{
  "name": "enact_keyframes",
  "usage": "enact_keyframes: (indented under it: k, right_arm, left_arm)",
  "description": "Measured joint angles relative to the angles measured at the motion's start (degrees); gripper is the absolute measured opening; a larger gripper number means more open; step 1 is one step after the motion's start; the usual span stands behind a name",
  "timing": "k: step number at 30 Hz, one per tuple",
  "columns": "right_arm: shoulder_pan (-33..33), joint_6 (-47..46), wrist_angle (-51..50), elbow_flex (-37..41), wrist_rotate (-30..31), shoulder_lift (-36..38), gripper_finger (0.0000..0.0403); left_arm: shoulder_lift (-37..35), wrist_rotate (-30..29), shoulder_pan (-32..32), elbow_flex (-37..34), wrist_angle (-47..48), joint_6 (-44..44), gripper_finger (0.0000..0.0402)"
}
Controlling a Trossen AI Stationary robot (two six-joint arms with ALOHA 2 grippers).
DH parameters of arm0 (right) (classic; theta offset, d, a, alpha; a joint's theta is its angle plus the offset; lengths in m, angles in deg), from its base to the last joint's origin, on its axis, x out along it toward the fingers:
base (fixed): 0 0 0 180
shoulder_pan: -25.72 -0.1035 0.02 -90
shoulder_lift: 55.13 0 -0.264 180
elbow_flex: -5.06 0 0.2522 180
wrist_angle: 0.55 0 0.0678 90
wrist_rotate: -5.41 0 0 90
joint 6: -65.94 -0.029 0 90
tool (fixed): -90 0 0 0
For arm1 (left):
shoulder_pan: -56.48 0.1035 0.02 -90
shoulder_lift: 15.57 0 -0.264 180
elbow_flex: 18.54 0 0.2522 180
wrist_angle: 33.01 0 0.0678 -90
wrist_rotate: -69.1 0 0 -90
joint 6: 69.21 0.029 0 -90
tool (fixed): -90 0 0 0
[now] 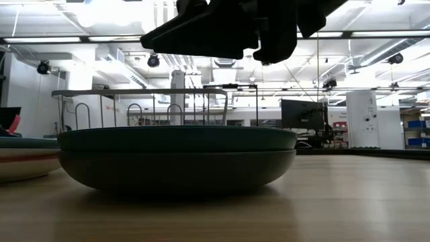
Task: Sort dishes
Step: Put the light blue patterned plate into the dish rack
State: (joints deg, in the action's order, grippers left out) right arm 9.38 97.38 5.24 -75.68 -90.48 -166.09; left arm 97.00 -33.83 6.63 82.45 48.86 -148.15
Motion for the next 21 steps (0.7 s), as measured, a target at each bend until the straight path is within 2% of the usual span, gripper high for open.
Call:
enact_keyframes:
  k: [5, 15, 18, 21]
  right_arm:
    - [0.0, 0.0, 0.0, 0.0, 0.0, 0.0, 0.0191]
    - [0.09, -0.44, -1.05, 0.0, 0.02, 0.0, 0.0191]
    - [0.17, -0.5, -1.08, 0.02, 0.01, 0.0, 0.0192]
    - [0.17, -0.5, -1.07, 0.01, 0.0, 0.0, 0.019]
  left_arm:
    - [0.02, -0.04, -0.08, -1.58, -0.08, 0.39, 0.0175]
    - [1.55, -0.02, -0.08, -6.1, -3.57, 0.86, 0.0156]
    - [1.98, -0.16, -0.08, -6.9, -5.8, 2.88, 0.0133]
    - [2.03, -1.17, 0.03, -7.09, -8.05, 4.32, 0.0076]
